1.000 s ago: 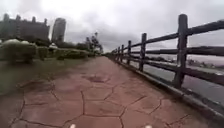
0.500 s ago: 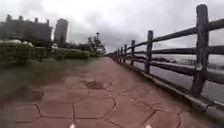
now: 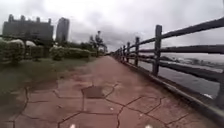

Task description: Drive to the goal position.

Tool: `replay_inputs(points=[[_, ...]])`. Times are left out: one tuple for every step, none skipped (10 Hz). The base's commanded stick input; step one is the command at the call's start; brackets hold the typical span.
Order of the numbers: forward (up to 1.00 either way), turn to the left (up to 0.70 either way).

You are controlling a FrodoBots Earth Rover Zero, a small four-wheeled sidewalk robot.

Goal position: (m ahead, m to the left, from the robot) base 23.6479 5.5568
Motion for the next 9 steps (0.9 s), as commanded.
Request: replay_inputs(points=[[0.90, 0.00], [0.90, 0.00], [0.90, 0.00], [0.90, 0.00], [0.90, 0.00], [0.90, 0.00], [0.90, 0.00], [0.90, 0.00], [0.90, 0.00]])
